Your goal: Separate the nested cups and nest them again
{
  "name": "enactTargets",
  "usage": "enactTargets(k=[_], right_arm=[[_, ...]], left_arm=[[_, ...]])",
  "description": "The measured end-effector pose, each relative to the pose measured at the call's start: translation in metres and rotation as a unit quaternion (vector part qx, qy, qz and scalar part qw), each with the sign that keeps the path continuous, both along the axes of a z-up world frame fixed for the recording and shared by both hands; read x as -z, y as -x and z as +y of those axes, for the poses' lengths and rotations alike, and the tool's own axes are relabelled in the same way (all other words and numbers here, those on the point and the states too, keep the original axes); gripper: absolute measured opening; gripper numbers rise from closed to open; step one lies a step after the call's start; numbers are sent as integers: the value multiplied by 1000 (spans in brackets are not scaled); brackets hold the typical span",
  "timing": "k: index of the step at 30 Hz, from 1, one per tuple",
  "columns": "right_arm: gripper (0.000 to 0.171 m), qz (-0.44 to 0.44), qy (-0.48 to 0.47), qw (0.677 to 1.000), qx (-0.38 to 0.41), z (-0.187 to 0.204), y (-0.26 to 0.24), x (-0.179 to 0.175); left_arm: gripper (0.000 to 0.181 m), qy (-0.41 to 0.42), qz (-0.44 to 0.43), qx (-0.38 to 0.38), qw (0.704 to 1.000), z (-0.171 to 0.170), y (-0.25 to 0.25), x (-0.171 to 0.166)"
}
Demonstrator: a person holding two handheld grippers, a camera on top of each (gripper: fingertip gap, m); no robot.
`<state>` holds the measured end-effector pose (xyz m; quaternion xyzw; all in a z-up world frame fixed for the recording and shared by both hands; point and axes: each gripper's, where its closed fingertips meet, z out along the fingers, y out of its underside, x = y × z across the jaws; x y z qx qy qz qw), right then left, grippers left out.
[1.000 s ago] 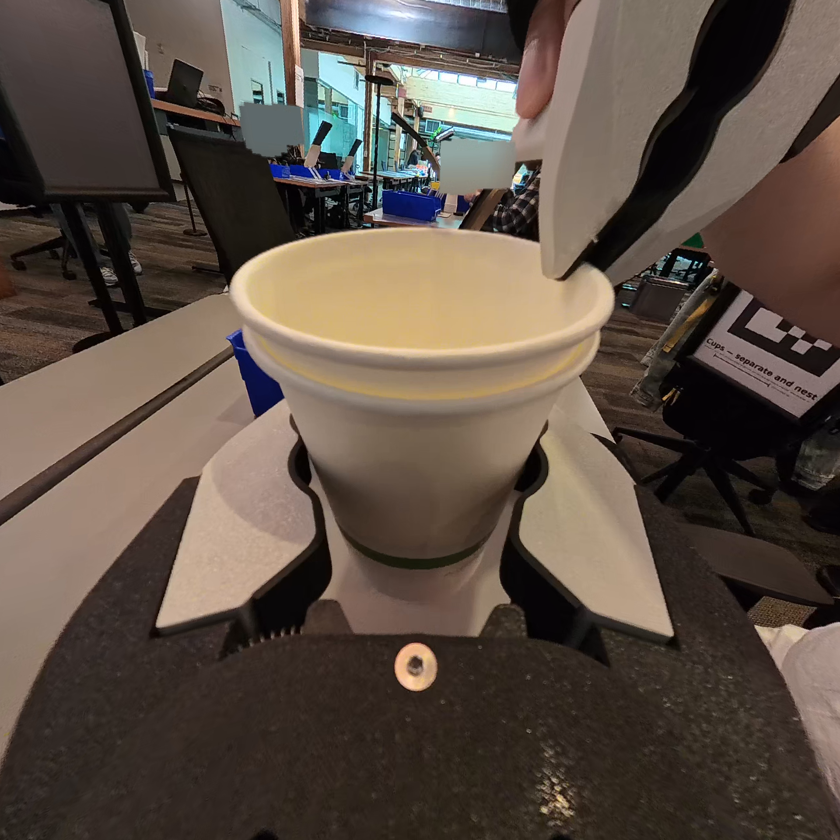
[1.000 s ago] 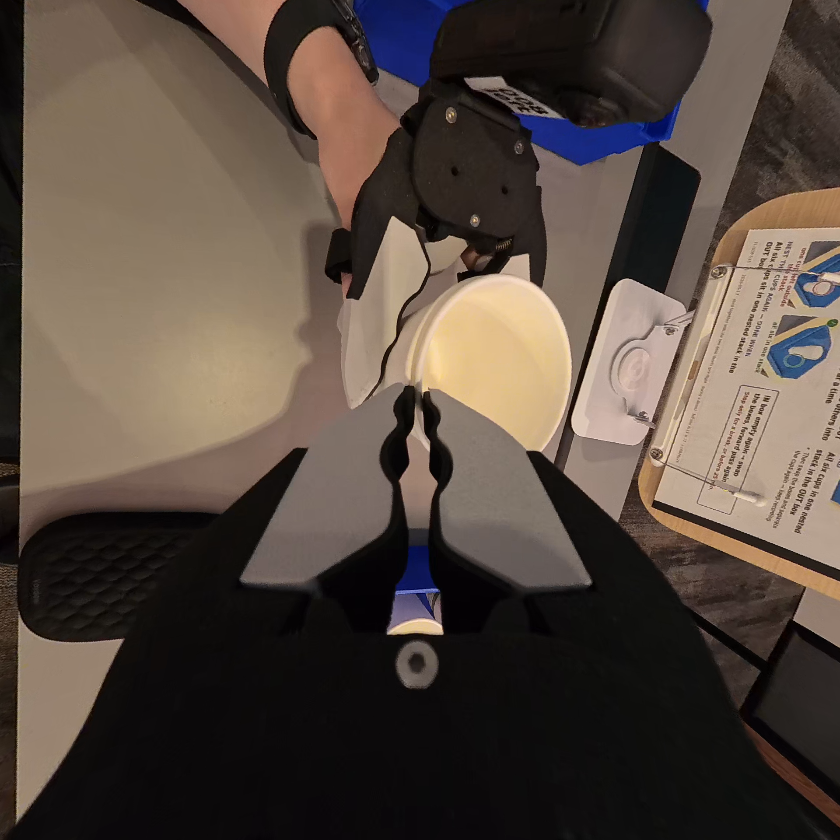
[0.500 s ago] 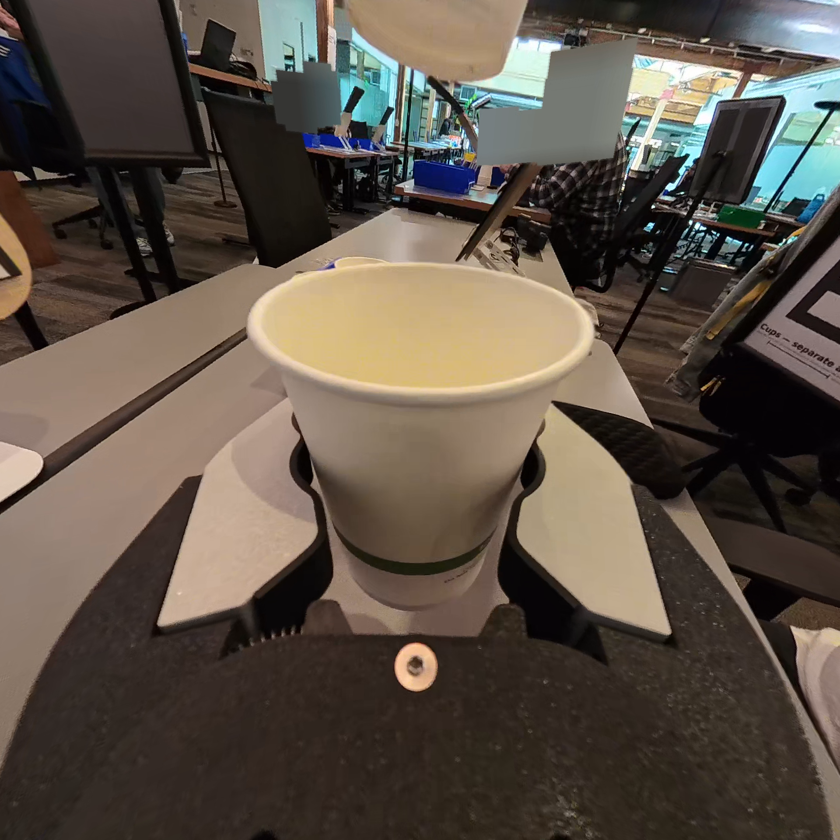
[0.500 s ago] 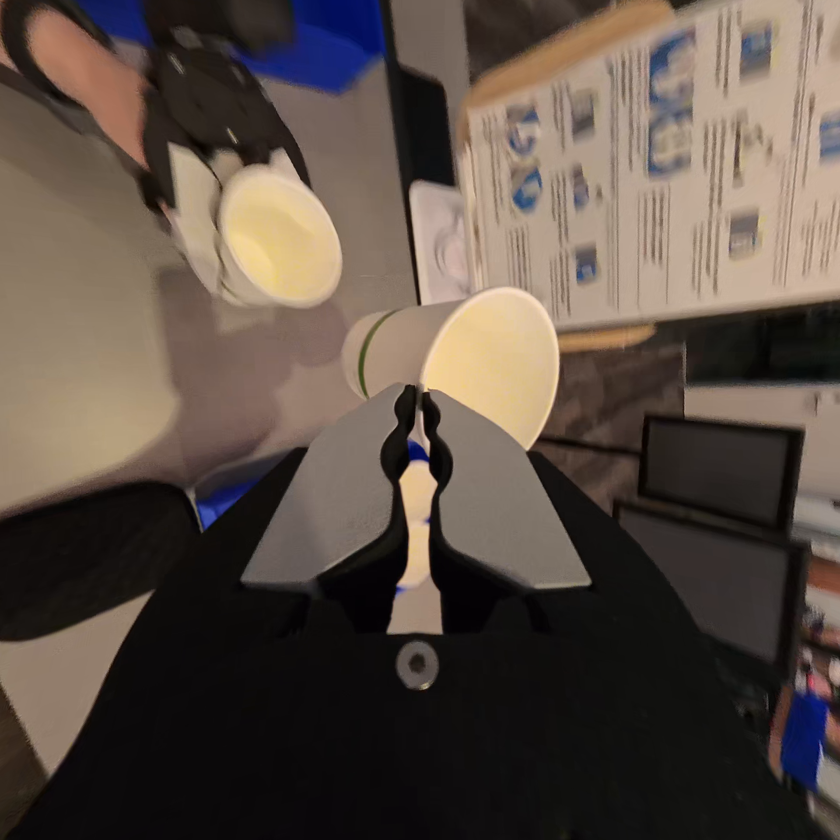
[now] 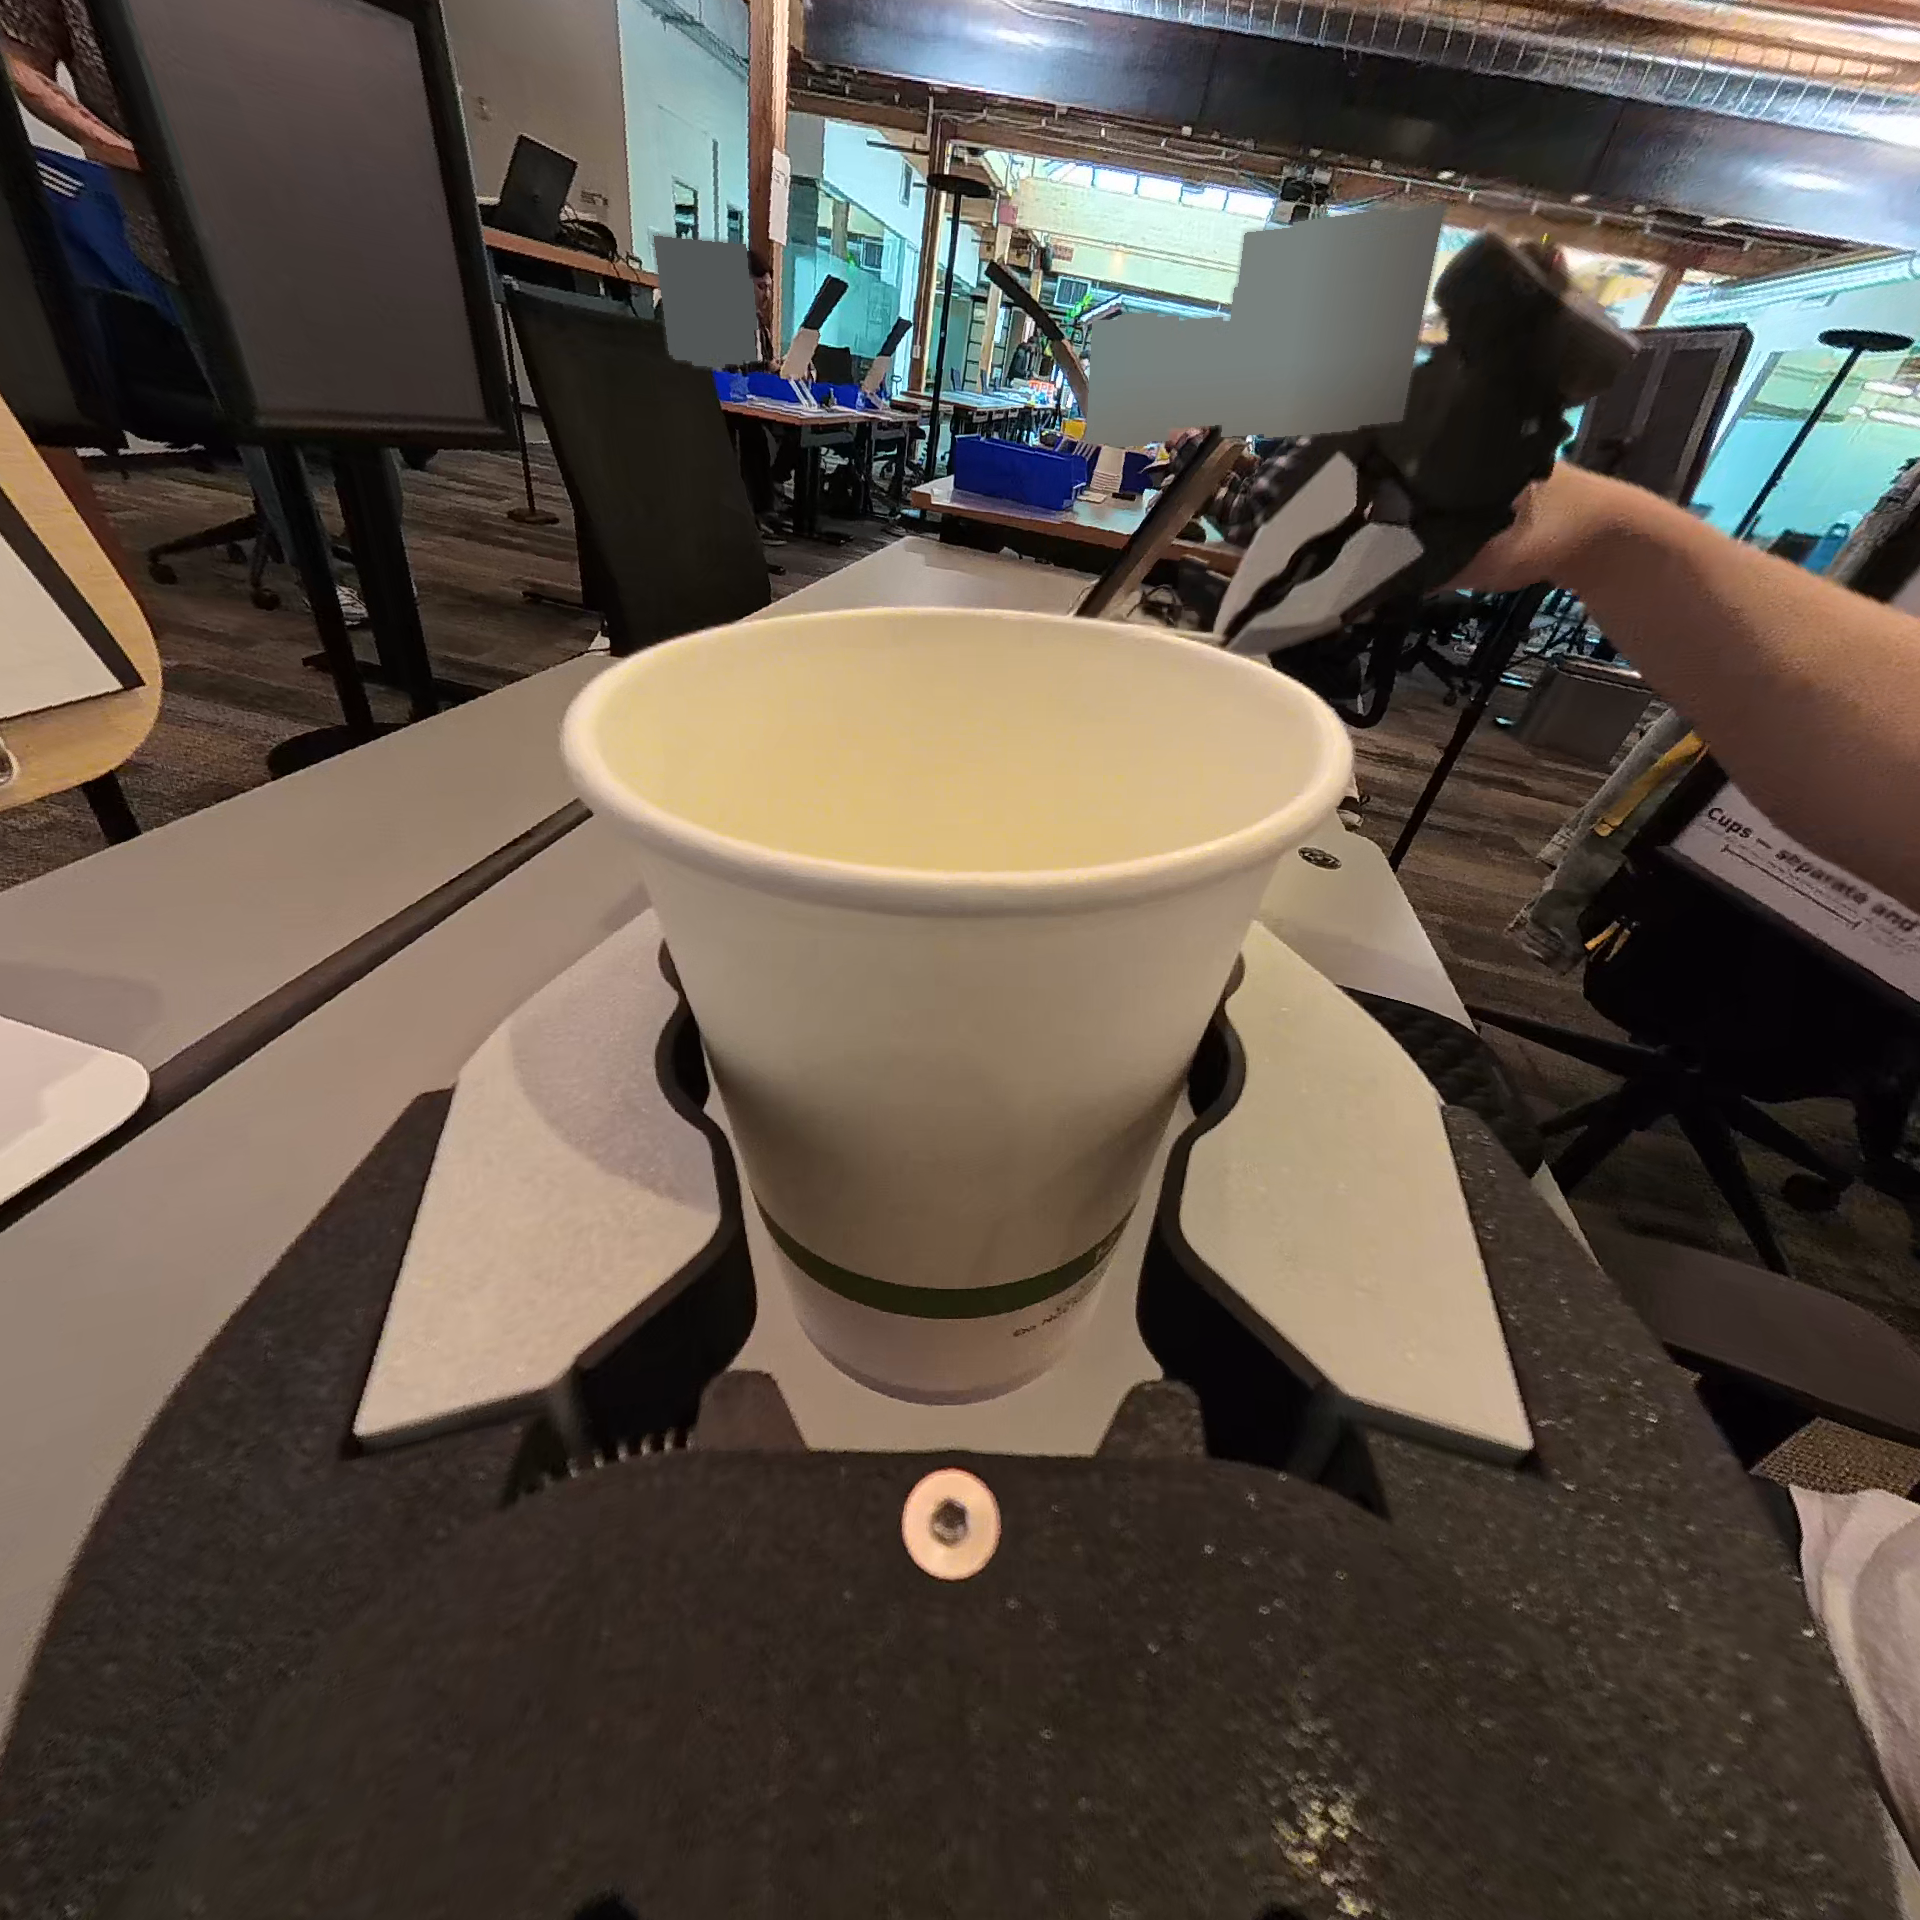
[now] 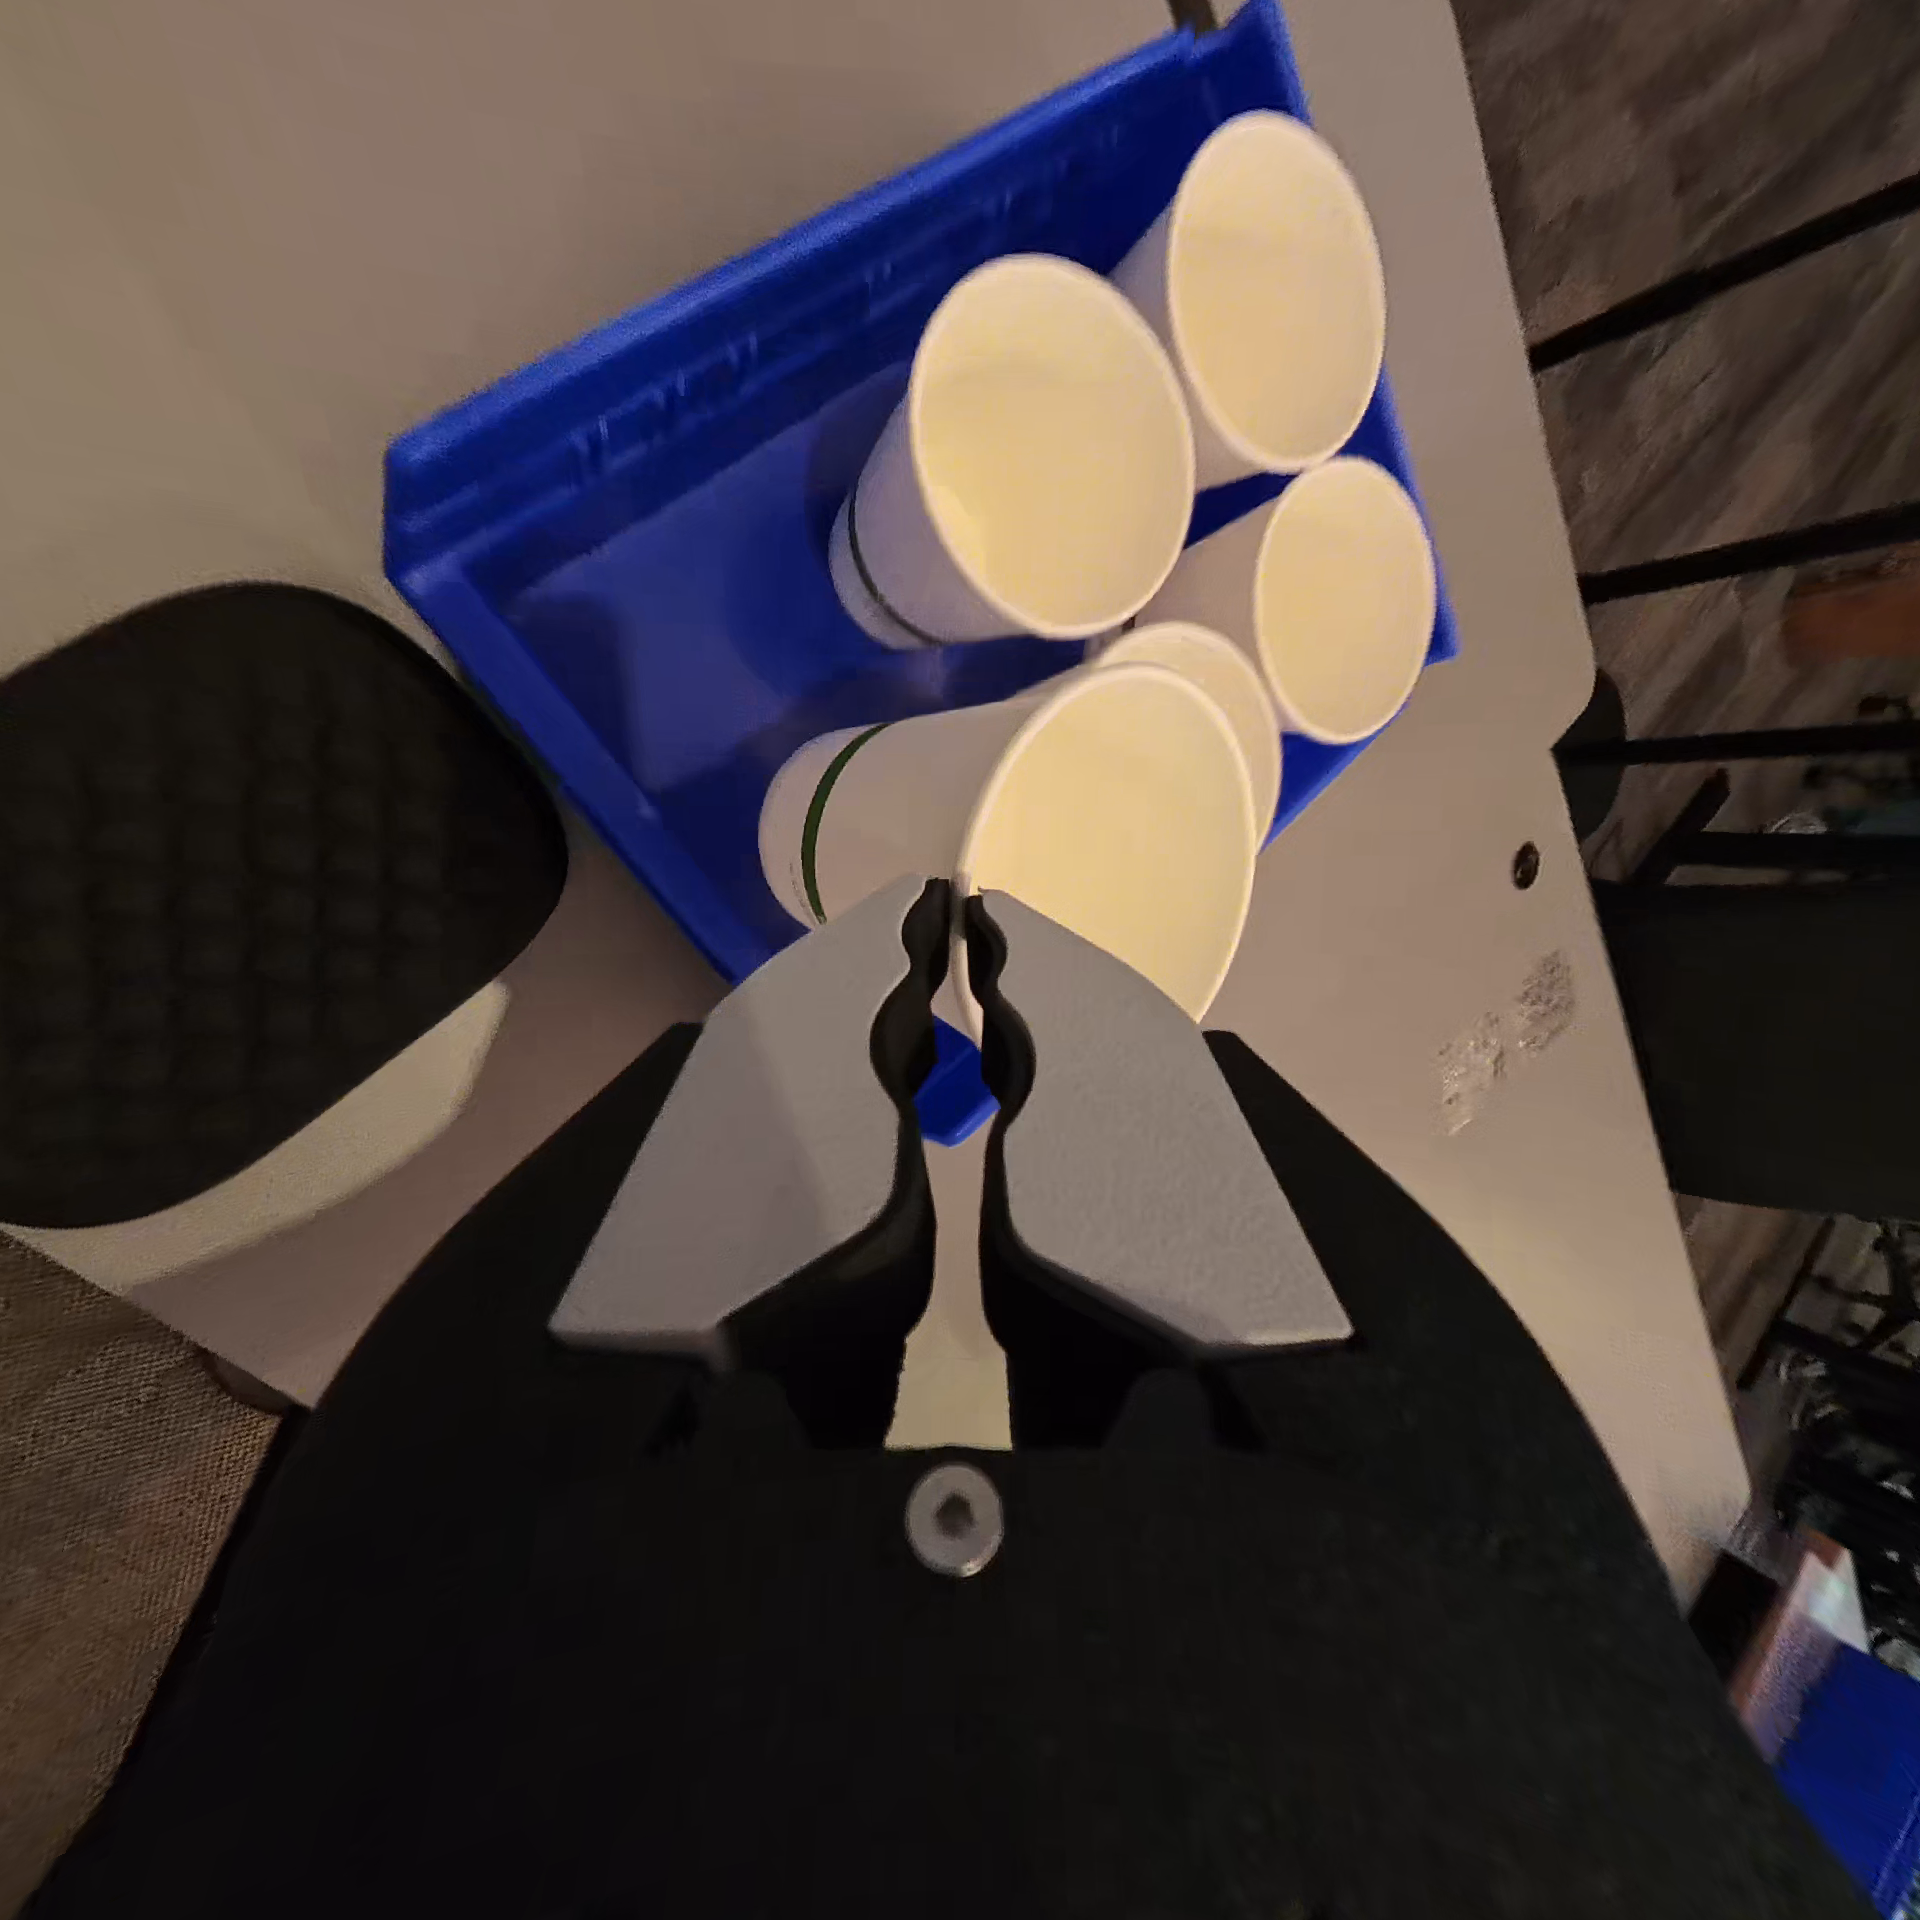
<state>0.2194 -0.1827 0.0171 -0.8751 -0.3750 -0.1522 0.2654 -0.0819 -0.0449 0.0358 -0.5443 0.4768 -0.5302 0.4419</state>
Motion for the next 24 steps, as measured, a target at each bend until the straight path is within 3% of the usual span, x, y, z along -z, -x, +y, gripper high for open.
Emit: enactTargets(k=[9,24], right_arm=[[3,-56,0,998,0,-11,-23,53],[3,-83,4,996,-15,-13,-23,65]], left_arm=[[93,5,4,1,1000,0,-2,4],[93,3,3,6,1000,-4,-3,2]])
